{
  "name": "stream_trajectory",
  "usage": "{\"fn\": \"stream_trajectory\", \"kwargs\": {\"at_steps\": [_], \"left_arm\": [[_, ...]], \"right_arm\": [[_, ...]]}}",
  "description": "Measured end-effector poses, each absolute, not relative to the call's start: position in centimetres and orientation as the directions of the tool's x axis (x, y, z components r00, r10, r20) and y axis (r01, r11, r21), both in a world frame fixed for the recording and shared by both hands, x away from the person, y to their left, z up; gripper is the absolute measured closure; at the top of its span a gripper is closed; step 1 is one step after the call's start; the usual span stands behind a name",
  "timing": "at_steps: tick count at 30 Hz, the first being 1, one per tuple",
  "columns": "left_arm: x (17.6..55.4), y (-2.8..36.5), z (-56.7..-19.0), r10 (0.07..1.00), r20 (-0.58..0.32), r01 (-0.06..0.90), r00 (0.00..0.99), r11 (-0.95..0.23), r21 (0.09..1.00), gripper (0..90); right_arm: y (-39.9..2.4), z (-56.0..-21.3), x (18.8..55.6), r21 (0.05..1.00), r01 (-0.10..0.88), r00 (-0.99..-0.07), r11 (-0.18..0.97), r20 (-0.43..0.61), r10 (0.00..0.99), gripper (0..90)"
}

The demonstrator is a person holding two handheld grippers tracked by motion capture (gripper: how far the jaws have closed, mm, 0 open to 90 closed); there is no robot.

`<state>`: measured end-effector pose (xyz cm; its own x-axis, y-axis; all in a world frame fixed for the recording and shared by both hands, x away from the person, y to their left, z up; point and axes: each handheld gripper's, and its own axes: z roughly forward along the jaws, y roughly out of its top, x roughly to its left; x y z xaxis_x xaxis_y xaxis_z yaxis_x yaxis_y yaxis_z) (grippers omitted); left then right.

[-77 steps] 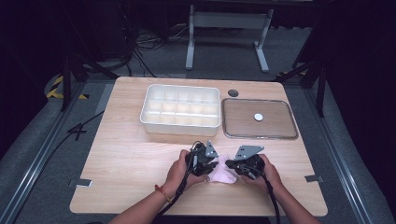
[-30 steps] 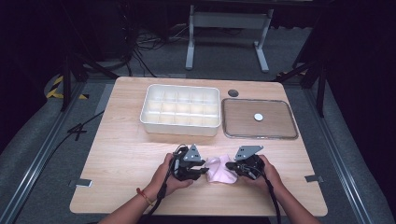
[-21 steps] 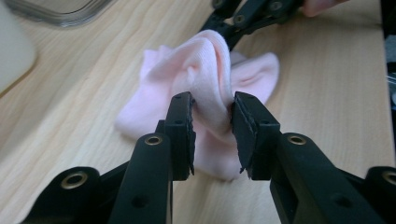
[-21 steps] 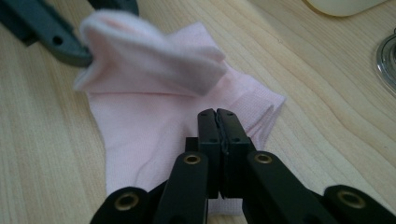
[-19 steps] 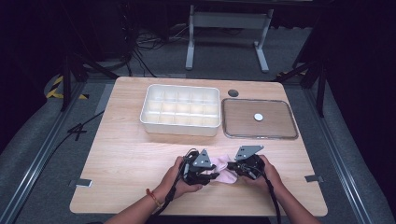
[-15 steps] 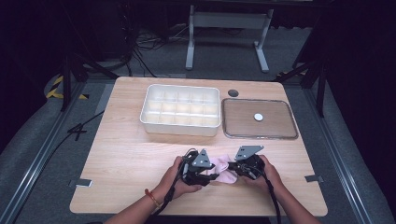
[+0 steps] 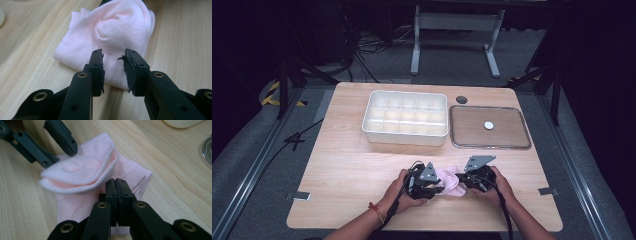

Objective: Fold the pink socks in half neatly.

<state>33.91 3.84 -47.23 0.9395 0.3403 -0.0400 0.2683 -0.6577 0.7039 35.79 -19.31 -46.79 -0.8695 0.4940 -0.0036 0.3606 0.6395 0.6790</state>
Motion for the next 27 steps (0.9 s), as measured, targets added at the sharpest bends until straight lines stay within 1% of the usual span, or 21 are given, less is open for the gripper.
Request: {"fn": "stream_trajectory", "kwargs": {"at_steps": [2,6,11,13,15,17,18,20,24,25,26,27], "left_arm": [[34.0,3.8,-47.2,0.338,-0.04,0.267,0.94,-0.663,0.7,68.5],[34.0,3.8,-47.3,0.344,-0.048,0.276,0.938,-0.654,0.705,68.3],[33.9,3.7,-47.4,0.346,-0.049,0.278,0.937,-0.653,0.704,67.8],[34.0,3.7,-47.4,0.343,-0.044,0.274,0.938,-0.658,0.701,67.6],[34.1,3.7,-47.4,0.341,-0.039,0.269,0.939,-0.66,0.701,67.5],[34.1,3.7,-47.4,0.342,-0.041,0.271,0.939,-0.659,0.701,67.4],[34.1,3.7,-47.4,0.345,-0.04,0.272,0.938,-0.657,0.703,67.4],[34.0,3.7,-47.4,0.344,-0.034,0.268,0.938,-0.661,0.701,67.2],[33.9,3.7,-47.4,0.344,-0.038,0.271,0.938,-0.661,0.7,67.1],[33.9,3.7,-47.4,0.344,-0.038,0.271,0.938,-0.661,0.7,67.0],[33.9,3.7,-47.4,0.345,-0.038,0.27,0.938,-0.659,0.702,67.0],[34.0,3.8,-47.4,0.34,-0.039,0.269,0.94,-0.663,0.699,67.0]], "right_arm": [[-19.4,-46.7,35.7,0.682,0.359,-0.869,0.637,-0.005,0.494,86.1],[-19.8,-45.5,35.4,0.707,0.329,-0.866,0.625,-0.038,0.499,86.7],[-20.5,-43.5,35.0,0.765,0.307,-0.851,0.566,-0.046,0.524,87.9],[-20.4,-42.6,34.4,0.796,0.283,-0.86,0.535,-0.036,0.508,88.1],[-19.8,-42.3,33.8,0.809,0.252,-0.876,0.531,-0.043,0.481,88.9],[-18.7,-42.5,33.4,0.793,0.226,-0.893,0.566,-0.064,0.446,88.8],[-18.7,-42.5,33.4,0.793,0.226,-0.893,0.566,-0.064,0.446,88.8],[-17.8,-43.5,33.4,0.763,0.228,-0.904,0.605,-0.065,0.422,88.7],[-17.4,-44.7,33.9,0.715,0.243,-0.906,0.656,-0.074,0.416,88.4],[-17.4,-44.7,33.9,0.715,0.243,-0.906,0.656,-0.074,0.416,88.4],[-17.6,-45.5,34.2,0.681,0.257,-0.907,0.685,-0.074,0.414,88.3],[-17.6,-45.5,34.2,0.681,0.257,-0.907,0.685,-0.074,0.414,88.3]]}}
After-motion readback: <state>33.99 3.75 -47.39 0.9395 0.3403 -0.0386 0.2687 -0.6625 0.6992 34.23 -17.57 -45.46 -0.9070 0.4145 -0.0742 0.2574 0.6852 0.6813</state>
